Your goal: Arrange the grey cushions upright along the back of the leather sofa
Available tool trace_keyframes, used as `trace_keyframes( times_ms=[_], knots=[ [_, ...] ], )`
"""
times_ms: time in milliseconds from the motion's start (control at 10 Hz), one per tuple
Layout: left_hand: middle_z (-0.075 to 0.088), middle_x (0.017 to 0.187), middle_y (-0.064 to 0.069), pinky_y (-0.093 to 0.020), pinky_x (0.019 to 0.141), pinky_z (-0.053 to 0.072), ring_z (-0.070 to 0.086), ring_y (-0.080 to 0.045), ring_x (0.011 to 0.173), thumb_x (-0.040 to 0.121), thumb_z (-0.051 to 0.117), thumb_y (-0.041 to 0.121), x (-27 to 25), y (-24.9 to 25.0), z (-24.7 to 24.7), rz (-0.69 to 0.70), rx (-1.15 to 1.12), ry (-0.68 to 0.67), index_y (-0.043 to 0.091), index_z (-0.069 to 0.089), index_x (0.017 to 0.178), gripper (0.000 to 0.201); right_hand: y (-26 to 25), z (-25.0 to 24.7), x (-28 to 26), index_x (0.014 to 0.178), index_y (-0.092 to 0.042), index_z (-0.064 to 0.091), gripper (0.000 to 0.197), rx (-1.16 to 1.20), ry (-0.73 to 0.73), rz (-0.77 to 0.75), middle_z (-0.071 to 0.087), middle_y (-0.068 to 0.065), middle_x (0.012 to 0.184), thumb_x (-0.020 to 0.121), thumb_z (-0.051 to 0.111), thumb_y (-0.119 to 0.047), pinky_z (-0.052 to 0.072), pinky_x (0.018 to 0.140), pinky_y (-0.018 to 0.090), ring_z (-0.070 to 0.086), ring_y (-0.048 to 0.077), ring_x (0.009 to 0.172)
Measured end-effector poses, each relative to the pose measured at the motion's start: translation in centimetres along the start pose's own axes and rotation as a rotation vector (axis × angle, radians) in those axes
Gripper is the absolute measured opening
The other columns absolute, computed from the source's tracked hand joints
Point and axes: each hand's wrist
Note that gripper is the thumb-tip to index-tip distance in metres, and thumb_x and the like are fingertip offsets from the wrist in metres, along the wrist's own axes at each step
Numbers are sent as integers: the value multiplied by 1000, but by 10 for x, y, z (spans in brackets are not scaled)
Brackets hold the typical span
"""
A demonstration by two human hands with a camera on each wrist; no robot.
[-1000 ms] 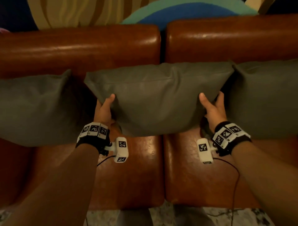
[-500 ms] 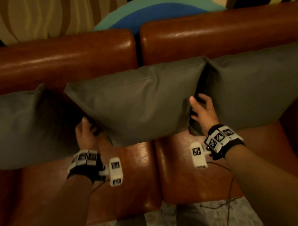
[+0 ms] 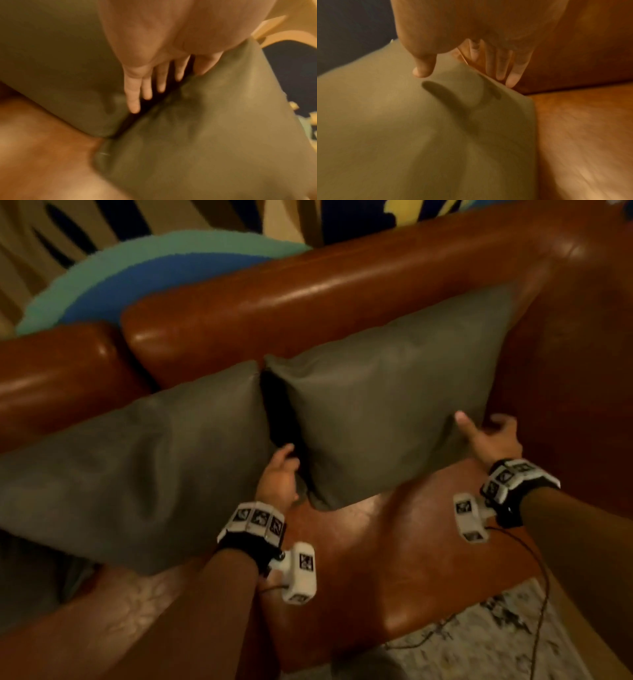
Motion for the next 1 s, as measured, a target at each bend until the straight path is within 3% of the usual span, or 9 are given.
trace_keyframes(
  times_ms=[100, 200, 300, 500, 600, 700, 800, 900, 1000],
  knots=[
    [35, 154, -1, -58, 109, 27, 35, -31, 139, 99, 35, 42, 7, 41, 37, -136, -260, 29, 35, 27, 150, 52, -35, -17, 46, 139, -32, 42, 108, 135, -30, -55, 55, 2, 143, 50, 67, -87, 44, 110, 41, 54, 27, 129],
    [32, 160, -4, -64, 113, 24, 30, -37, 144, 93, 34, 55, 12, 55, 61, -199, -370, 6, 27, 30, 151, 64, -36, -15, 86, 138, -50, 36, 121, 181, -147, -74, 57, -4, 142, 29, 65, -95, 46, 108, 46, 58, 24, 124],
    [37, 157, -5, -56, 115, 30, 36, -34, 142, 96, 28, 54, 7, 64, 93, -185, -471, -20, 22, 37, 148, 61, -46, -23, 92, 130, -58, 38, 103, 282, -220, -95, 60, -8, 137, 38, 72, -89, 49, 105, 47, 62, 24, 119],
    [52, 141, -4, -40, 93, 40, 48, -30, 129, 99, 29, 45, 16, 84, 148, -152, -480, -55, 21, 53, 127, 44, -51, -63, 121, 128, -57, 41, 96, 328, -85, -130, 59, -7, 137, 42, 68, -89, 51, 101, 54, 60, 25, 119],
    [47, 148, -7, -39, 94, 39, 43, -31, 136, 99, 31, 49, 30, 86, 149, -193, -443, -14, 18, 47, 140, 54, -46, -61, 124, 131, -54, 39, 95, 290, -103, -155, 57, -6, 140, 47, 66, -89, 49, 104, 52, 58, 25, 122],
    [42, 153, -6, -48, 104, 39, 40, -34, 139, 96, 31, 55, 39, 87, 141, -204, -338, -10, 22, 42, 144, 59, -52, -54, 118, 139, -52, 35, 91, 288, -119, -177, 54, -6, 145, 58, 65, -83, 43, 111, 46, 54, 24, 129],
    [40, 154, -2, -47, 103, 37, 39, -32, 139, 97, 33, 51, 38, 88, 131, -153, -232, 3, 27, 37, 147, 56, -57, -53, 115, 145, -46, 31, 79, 216, -97, -182, 48, -3, 151, 76, 58, -74, 40, 113, 43, 49, 28, 135],
    [40, 152, 0, -42, 101, 34, 38, -27, 139, 100, 34, 43, 30, 85, 110, -39, -169, 43, 31, 34, 149, 50, -58, -60, 99, 141, -48, 36, 87, 211, -21, -156, 52, -5, 147, 65, 58, -83, 47, 107, 49, 53, 26, 130],
    [52, 139, -1, -42, 107, 39, 49, -24, 127, 101, 38, 40, 20, 62, 72, -15, -29, 9, 29, 39, 147, 47, -26, -58, 86, 133, -43, 45, 107, 177, 76, -102, 57, -5, 136, 41, 63, -93, 51, 102, 51, 58, 27, 123]
  ],
)
Point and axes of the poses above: each hand's wrist, its own x-axis towards the middle knuckle, its own z-axis out of the palm, y = z × x
